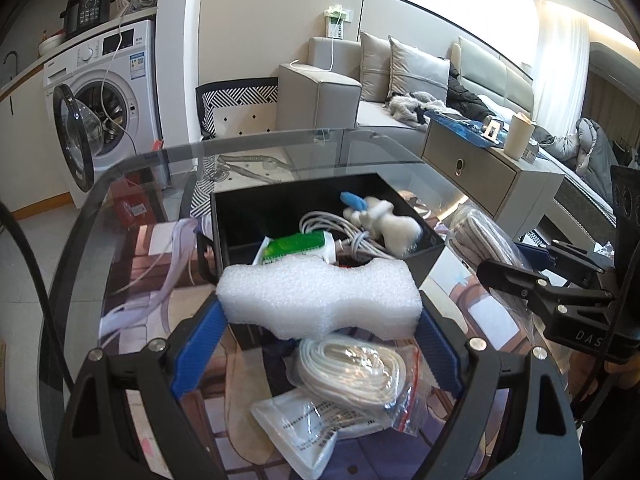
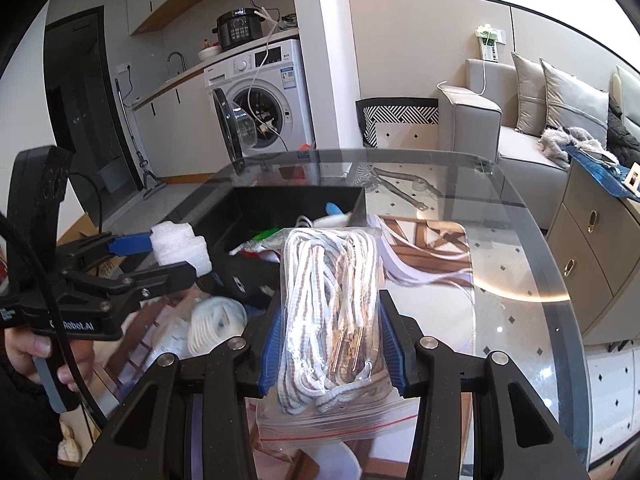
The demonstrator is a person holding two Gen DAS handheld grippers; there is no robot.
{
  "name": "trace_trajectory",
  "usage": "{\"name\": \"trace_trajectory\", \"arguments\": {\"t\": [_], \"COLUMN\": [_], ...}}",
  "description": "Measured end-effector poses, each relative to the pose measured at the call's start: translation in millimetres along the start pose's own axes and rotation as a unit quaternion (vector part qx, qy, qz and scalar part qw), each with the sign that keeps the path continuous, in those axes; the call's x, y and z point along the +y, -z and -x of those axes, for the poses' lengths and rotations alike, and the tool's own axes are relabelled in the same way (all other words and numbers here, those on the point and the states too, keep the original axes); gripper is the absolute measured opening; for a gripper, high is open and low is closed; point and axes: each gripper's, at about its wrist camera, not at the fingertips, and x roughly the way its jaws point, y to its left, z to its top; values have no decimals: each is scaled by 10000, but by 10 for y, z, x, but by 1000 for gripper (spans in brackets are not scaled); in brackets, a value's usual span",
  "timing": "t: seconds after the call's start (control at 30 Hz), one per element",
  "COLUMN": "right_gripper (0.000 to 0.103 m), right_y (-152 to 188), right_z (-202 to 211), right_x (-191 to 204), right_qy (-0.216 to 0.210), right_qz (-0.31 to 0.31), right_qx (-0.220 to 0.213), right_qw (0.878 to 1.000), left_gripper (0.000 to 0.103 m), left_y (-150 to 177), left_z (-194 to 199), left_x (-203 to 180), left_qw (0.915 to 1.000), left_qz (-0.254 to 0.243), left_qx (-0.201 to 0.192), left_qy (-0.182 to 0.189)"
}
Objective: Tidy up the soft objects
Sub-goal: 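Carry the rope bag and foam block over the black box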
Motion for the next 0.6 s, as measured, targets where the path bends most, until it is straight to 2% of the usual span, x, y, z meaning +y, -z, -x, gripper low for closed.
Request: {"name": "trace_trajectory", "arguments": {"t": [0.6], "right_gripper": [44], "right_y": [-452], "right_z": [-292], "right_x": [264], "right_qy": [150], "right_qz": [422], "right_qx": [-112], "right_qw": [9989], "left_gripper": [90], "left_y": [-282], "left_z": [-194], "left_x": [254], "left_qw": [9999], "left_qz": [60], "left_qx": [-120], "left_qy": [-22]}}
